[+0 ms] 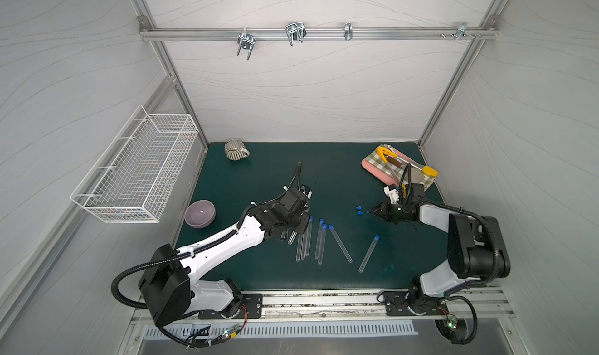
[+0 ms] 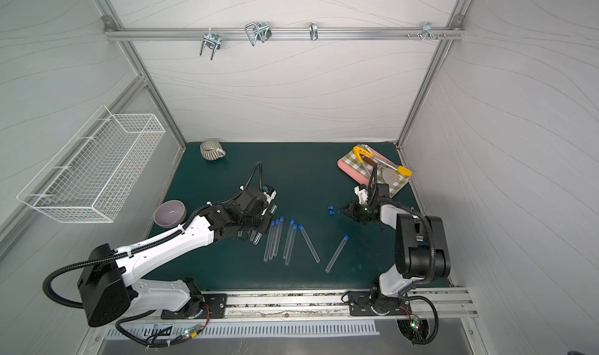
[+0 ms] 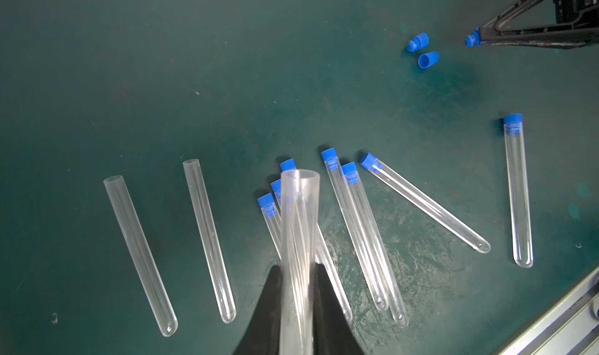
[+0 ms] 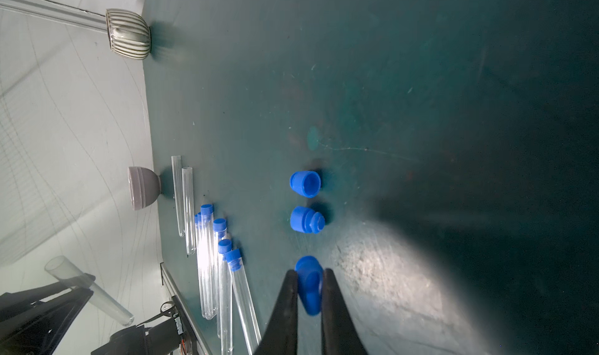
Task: Remove stoppers from test tubes
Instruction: Place the stopper at the center of the board.
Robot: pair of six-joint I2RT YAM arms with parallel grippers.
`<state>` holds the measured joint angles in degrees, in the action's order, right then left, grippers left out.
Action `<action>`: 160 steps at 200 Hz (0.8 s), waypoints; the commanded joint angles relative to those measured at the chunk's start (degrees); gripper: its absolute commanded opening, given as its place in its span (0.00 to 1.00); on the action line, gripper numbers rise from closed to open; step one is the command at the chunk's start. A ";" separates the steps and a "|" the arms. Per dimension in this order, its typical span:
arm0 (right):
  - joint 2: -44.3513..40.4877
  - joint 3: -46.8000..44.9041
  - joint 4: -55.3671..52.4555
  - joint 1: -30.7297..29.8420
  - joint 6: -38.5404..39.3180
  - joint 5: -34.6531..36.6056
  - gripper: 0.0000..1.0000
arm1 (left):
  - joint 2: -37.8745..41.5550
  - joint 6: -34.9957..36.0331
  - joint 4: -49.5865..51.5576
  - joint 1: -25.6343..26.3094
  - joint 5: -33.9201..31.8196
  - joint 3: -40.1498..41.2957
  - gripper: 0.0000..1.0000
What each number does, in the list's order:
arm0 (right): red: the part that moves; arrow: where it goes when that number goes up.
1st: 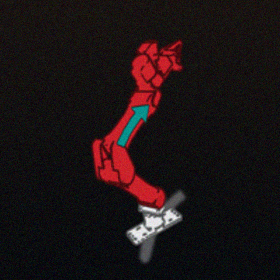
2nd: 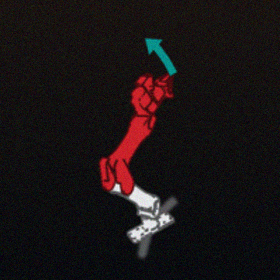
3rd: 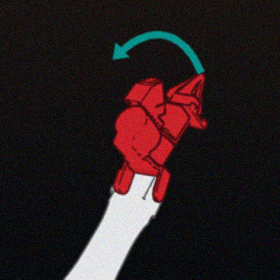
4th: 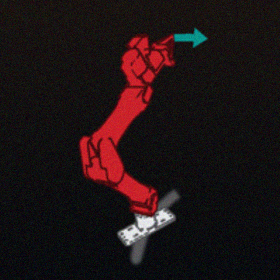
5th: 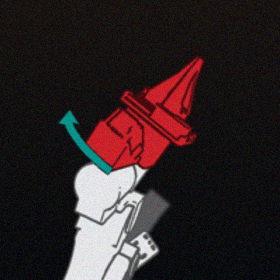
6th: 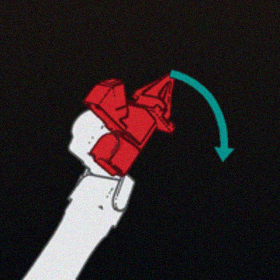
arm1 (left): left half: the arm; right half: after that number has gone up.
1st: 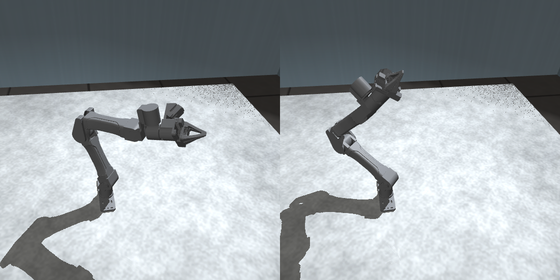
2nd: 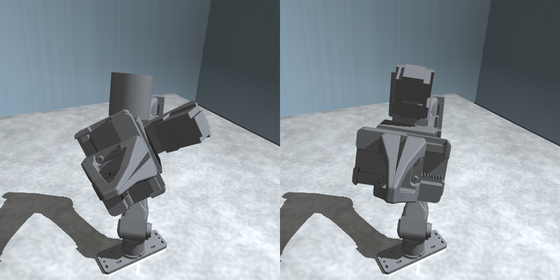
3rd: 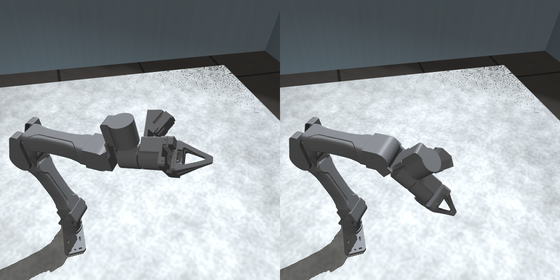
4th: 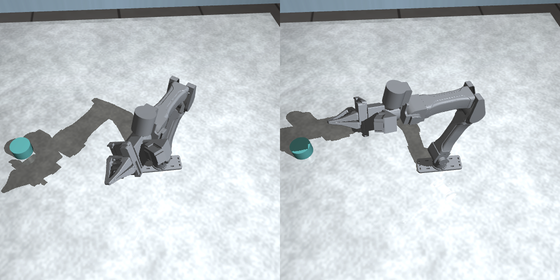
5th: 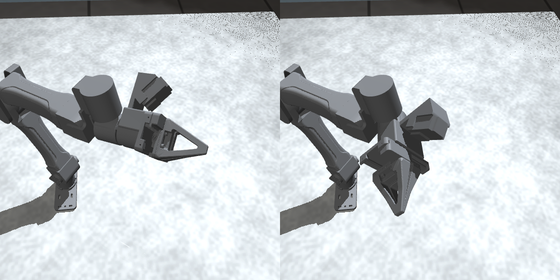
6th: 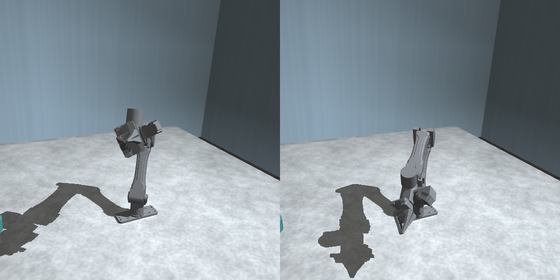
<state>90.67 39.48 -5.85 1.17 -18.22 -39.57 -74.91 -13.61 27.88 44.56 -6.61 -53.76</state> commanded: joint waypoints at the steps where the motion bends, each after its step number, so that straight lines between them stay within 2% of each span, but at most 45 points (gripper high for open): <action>1: 2.59 1.47 2.06 1.10 -1.13 -1.01 0.09 | -1.31 -0.72 -1.18 -0.55 0.20 -2.48 0.00; 82: 6.29 2.45 3.39 1.99 -2.69 -2.81 0.19 | -3.07 -0.93 -0.55 -0.59 -0.86 -2.90 0.00; 160: 4.22 0.84 5.20 2.09 -3.52 -2.64 0.29 | -5.54 -2.85 1.92 -2.15 -1.28 -4.26 0.00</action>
<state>96.14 41.08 -2.07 2.87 -21.50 -41.36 -79.68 -14.90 29.28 43.55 -7.31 -55.55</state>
